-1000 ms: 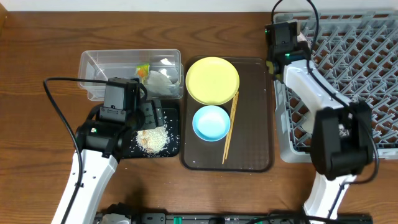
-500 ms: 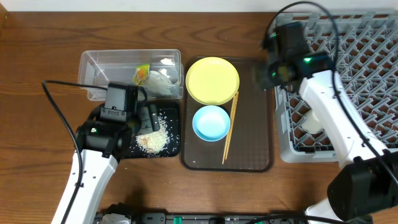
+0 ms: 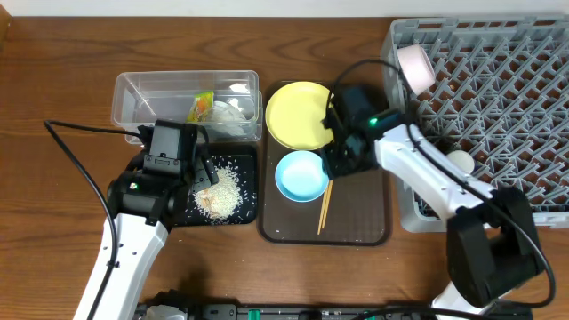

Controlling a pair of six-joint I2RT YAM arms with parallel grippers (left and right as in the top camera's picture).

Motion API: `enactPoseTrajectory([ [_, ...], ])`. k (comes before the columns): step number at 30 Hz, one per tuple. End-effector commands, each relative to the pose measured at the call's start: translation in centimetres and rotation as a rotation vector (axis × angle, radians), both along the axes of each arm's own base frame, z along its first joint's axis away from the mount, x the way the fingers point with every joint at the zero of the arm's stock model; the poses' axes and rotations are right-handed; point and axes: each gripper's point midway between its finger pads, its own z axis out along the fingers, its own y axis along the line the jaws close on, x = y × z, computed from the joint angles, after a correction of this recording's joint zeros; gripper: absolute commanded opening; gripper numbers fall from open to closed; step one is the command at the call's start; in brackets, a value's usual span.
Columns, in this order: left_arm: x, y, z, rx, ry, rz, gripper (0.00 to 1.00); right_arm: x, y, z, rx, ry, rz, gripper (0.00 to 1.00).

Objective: Sort waste into correct bins and load items into the dishwasher rack
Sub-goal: 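Carry the blue bowl into the rack with the right gripper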

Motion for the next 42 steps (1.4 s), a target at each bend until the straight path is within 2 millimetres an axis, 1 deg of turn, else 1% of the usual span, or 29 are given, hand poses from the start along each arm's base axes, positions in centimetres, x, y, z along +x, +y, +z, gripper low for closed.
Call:
enactPoseTrajectory([
  [1, 0.1, 0.6, 0.2, 0.017, -0.008, 0.029, 0.85, -1.1, 0.5, -1.4, -0.013, 0.029, -0.026, 0.46],
  [2, 0.1, 0.6, 0.2, 0.017, -0.008, 0.029, 0.85, -1.3, 0.7, -1.8, -0.013, 0.033, -0.03, 0.41],
  [4, 0.1, 0.6, 0.2, 0.017, -0.008, 0.029, 0.85, -1.5, 1.0, -2.3, -0.011, 0.035, -0.045, 0.29],
  [5, 0.1, 0.6, 0.2, 0.017, -0.008, 0.029, 0.86, -1.5, 1.1, -2.4, -0.013, 0.031, -0.052, 0.26],
  [7, 0.1, 0.6, 0.2, 0.017, -0.008, 0.029, 0.85, -1.1, 1.0, -2.4, -0.017, 0.01, -0.056, 0.18],
  [8, 0.1, 0.6, 0.2, 0.017, -0.008, 0.029, 0.86, -0.7, 1.0, -2.3, -0.019, -0.005, -0.061, 0.1],
  [9, 0.1, 0.6, 0.2, 0.017, -0.008, 0.029, 0.86, -0.6, 1.0, -2.3, -0.019, -0.012, -0.063, 0.06],
  [13, 0.1, 0.6, 0.2, 0.017, -0.008, 0.029, 0.85, -0.1, 0.9, -2.1, -0.016, -0.024, -0.07, 0.01],
  [16, 0.1, 0.6, 0.2, 0.017, -0.008, 0.029, 0.85, 0.5, 0.5, -1.8, -0.041, -0.047, -0.081, 0.01],
  [19, 0.1, 0.6, 0.2, 0.017, -0.008, 0.029, 0.85, 1.6, -0.5, -0.4, -0.083, -0.094, -0.105, 0.01],
  [20, 0.1, 0.6, 0.2, 0.017, -0.008, 0.029, 0.86, 2.1, -0.9, 0.3, -0.098, -0.116, -0.116, 0.01],
  [22, 0.1, 0.6, 0.2, 0.017, -0.008, 0.029, 0.85, 3.5, -1.9, 2.3, -0.124, -0.181, -0.147, 0.01],
  [25, 0.1, 0.6, 0.2, 0.017, -0.009, 0.029, 0.85, 5.9, -3.4, 6.3, -0.132, -0.305, -0.189, 0.01],
  [28, 0.1, 0.6, 0.2, 0.017, -0.009, 0.029, 0.85, 8.6, -5.9, 10.9, -0.164, -0.472, -0.243, 0.01],
  [30, 0.1, 0.6, 0.2, 0.017, -0.01, 0.029, 0.85, 10.3, -8.2, 13.8, -0.219, -0.595, -0.279, 0.01],
  [33, 0.2, 0.6, 0.3, 0.016, -0.013, 0.029, 0.86, 12.3, -12.5, 17.8, -0.349, -0.765, -0.347, 0.01],
  [36, 0.3, 0.6, 0.3, 0.016, -0.017, 0.029, 0.86, 14.1, -16.9, 21.6, -0.528, -0.912, -0.388, 0.01],
  [38, 0.3, 0.6, 0.4, 0.015, -0.02, 0.029, 0.86, 15.0, -19.2, 23.5, -0.645, -0.973, -0.372, 0.01],
  [40, 0.4, 0.5, 0.4, 0.014, -0.023, 0.029, 0.86, 15.6, -21.0, 25.0, -0.73, -1.014, -0.362, 0.01],
  [42, 0.5, 0.5, 0.4, 0.014, -0.027, 0.029, 0.86, 16.2, -23.5, 26.5, -0.81, -1.055, -0.4, 0.01],
])
